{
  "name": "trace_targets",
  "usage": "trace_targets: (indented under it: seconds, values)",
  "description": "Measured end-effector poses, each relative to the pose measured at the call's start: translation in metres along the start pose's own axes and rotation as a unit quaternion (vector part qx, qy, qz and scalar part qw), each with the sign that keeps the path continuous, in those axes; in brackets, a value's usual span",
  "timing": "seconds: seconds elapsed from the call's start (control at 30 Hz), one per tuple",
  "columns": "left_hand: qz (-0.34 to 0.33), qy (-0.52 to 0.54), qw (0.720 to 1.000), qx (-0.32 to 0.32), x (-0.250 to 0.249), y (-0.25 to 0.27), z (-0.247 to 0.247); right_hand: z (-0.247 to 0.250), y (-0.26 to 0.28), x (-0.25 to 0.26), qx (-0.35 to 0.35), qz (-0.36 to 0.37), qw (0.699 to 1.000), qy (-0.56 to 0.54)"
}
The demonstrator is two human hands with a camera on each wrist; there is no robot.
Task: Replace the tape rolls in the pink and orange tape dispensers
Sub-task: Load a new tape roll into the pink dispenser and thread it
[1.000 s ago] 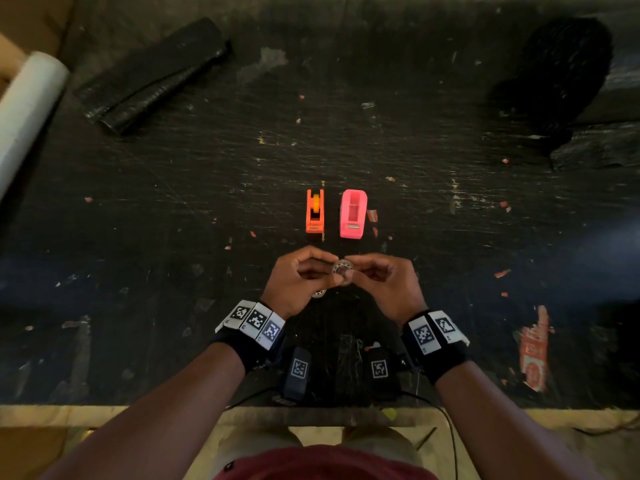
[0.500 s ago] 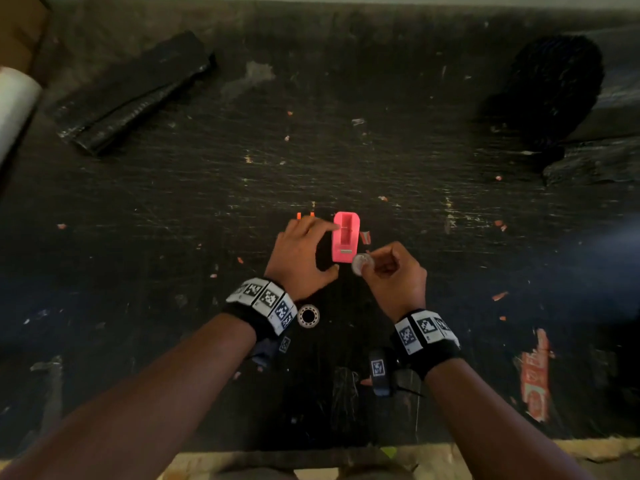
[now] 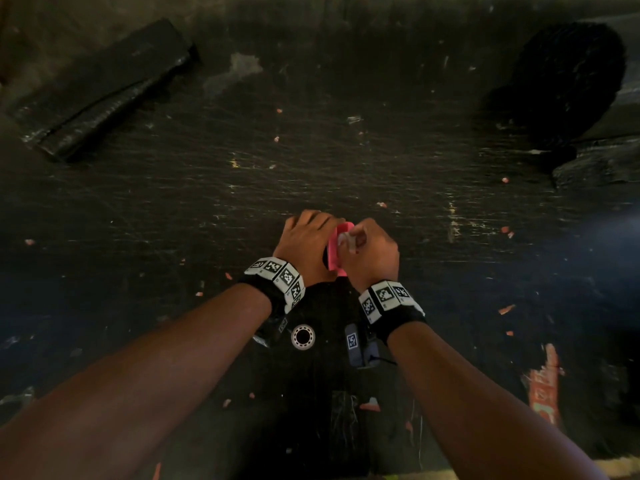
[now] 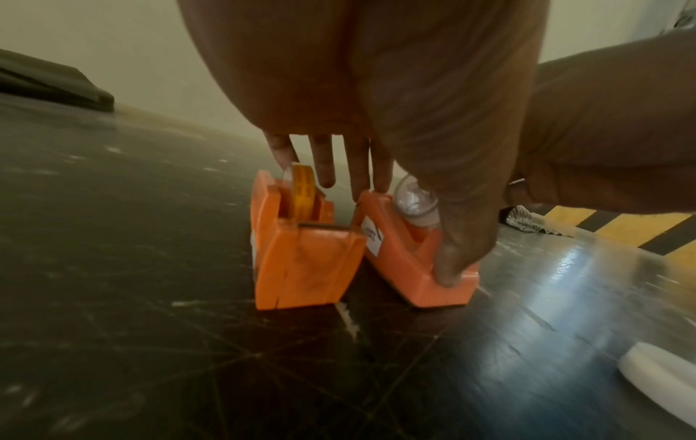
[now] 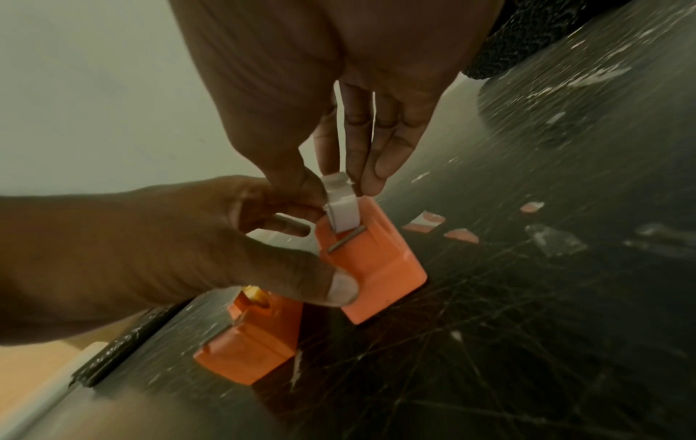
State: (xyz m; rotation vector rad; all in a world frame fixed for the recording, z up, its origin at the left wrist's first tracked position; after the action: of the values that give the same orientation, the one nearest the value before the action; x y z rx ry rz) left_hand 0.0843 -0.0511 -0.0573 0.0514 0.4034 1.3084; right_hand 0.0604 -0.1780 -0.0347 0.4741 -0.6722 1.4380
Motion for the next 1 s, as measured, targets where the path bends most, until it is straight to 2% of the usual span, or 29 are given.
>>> trace_targets:
  seconds: [0.3,0.43,0.63,0.87,1.0]
  values:
    - [0.006,0.014,0.999,-0.034,0.000,0.003,0.000,-0.014,-0.010,0.008,0.031,0.018,0.997,0.061]
    - [0.008,0.019,0.999,-0.034,0.002,0.002,-0.001,-0.018,-0.012,0.016,0.051,0.043,0.994,0.085]
    - [0.006,0.014,0.999,-0.032,0.002,0.001,-0.002,-0.021,-0.010,0.013,0.062,0.035,0.993,0.091]
    - [0.007,0.028,0.999,-0.026,0.002,0.002,-0.001,-0.019,-0.005,0.017,0.046,0.055,0.991,0.113]
    - [0.013,0.049,0.998,-0.022,0.001,0.004,0.001,-0.018,0.001,0.014,0.073,0.066,0.988,0.123]
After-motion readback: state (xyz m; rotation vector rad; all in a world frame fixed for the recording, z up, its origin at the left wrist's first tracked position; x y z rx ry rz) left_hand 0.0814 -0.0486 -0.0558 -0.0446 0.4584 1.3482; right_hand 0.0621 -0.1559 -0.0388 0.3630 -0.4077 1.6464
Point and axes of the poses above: each hand's wrist, its own y-axis away from the middle knuckle, its own z-axis out of the back of the hand, x = y × z, the point moved 9 cm from there along -y, towards the middle knuckle, and after that the axes turned 12 degrees about z, right-handed, at the moved point
